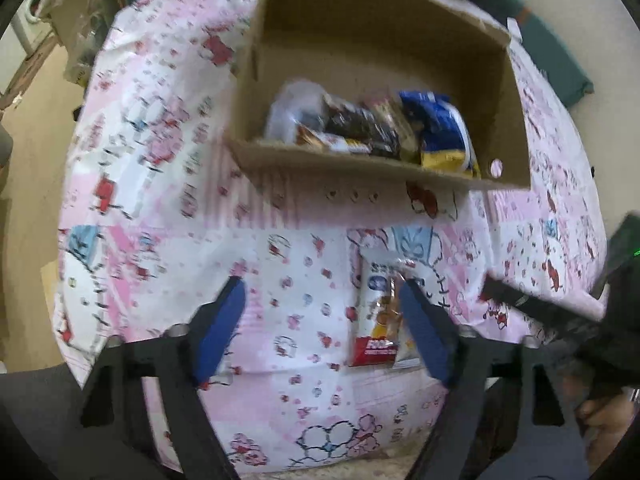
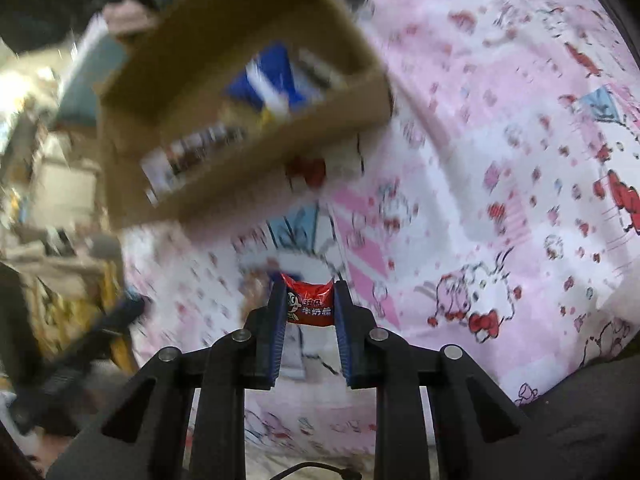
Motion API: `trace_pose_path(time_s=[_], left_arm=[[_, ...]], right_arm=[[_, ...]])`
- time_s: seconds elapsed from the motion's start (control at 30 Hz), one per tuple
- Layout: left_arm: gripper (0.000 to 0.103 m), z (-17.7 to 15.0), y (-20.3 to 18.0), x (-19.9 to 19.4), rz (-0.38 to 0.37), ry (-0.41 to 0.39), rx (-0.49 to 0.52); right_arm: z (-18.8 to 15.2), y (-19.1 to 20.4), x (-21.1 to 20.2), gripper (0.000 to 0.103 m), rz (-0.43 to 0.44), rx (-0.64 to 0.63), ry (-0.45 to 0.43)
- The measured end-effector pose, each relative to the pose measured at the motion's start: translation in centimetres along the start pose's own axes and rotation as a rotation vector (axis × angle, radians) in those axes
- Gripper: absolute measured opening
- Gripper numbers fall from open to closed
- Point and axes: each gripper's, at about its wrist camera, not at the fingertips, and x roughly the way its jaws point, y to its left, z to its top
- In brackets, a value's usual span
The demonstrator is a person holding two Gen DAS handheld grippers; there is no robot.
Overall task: Organize snacks
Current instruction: 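Grasp the white 'FOOD' rice-cake bag with left tool while right grasps the small red packet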
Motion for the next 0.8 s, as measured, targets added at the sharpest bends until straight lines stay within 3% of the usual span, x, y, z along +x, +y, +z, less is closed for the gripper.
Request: trace_pose_path(time_s=[0.13,0.23,0.57,0.63,0.8], left_arm=[[0.059,-0.5,-1.0,3.5,0.018,0.090,-0.037],[0.059,-1.4,-2.0,5.7,0.046,0.145,-0.020],[0.058,-2.4,-5.5,8.3,0.102,0.179,0.053],[0.028,-2.5,-6.1,8.6,0.123,0.166,0.090],[0.028,-2.8,-6.2,8.2,0.144,0.159,0.127]], right_arm=[[0.4,-1.1,-1.4,0.024,0.077,0.050,-0.029],[0.2,-1.6,-1.8,0.024,0.097,0.056,-0.018],[0.0,-0.1,-1.2,0.024,0.155,0.021,0.009],[0.1,-0.2,-1.1,0.024,0.161,0.026,0.012],[0.4,-0.2,-1.2,0.024,0.172,0.028,0.009]])
